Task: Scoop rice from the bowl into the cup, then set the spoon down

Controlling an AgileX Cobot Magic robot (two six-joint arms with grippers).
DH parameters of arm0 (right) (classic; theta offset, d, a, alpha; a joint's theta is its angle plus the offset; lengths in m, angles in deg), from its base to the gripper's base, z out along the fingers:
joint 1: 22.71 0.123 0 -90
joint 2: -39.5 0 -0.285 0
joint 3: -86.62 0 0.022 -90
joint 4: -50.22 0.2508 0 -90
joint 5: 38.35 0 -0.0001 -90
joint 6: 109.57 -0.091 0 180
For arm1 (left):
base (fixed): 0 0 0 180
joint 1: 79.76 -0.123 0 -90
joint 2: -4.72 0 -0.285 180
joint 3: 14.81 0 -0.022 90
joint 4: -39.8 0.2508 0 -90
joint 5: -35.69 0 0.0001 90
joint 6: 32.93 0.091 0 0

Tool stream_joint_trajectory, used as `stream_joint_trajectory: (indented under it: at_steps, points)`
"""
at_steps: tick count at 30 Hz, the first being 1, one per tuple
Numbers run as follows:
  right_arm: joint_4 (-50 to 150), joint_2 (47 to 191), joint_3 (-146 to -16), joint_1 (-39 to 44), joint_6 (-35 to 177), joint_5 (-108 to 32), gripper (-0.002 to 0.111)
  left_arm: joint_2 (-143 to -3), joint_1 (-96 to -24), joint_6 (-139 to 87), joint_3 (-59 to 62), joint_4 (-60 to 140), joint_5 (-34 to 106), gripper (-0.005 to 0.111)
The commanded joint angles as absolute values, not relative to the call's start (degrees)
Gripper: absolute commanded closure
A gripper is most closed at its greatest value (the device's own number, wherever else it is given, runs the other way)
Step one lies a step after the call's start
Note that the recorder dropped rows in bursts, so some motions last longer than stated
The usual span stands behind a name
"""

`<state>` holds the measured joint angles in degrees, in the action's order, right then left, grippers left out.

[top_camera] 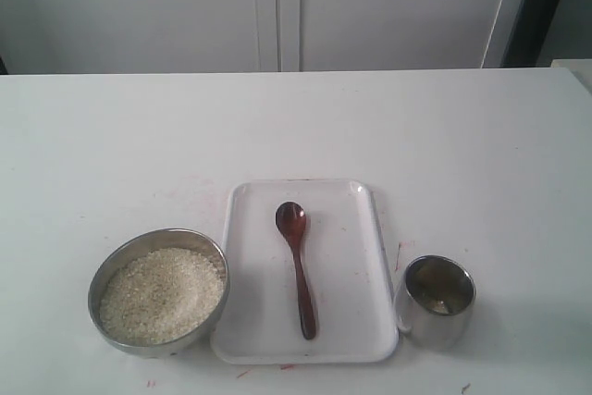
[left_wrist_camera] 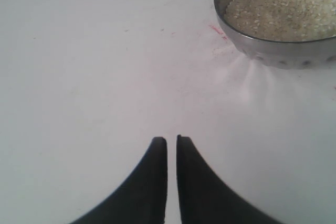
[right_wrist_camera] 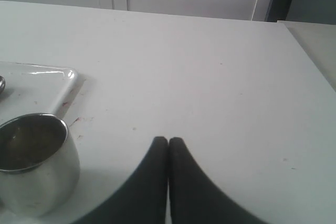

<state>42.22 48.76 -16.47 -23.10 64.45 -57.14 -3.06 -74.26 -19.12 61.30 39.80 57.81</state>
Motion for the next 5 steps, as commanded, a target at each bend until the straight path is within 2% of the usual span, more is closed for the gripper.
stream_joint_trajectory:
  at_steps: [1, 5]
  points:
    - [41.6, 48.5, -16.2, -23.4, 64.6, -56.8, 0.108, -3.1, -73.8, -19.5, 61.8, 39.5, 60.6, 0.092]
    - [41.6, 48.5, -16.2, -23.4, 64.6, -56.8, 0.108, -3.1, -73.8, -19.5, 61.8, 39.5, 60.6, 0.092]
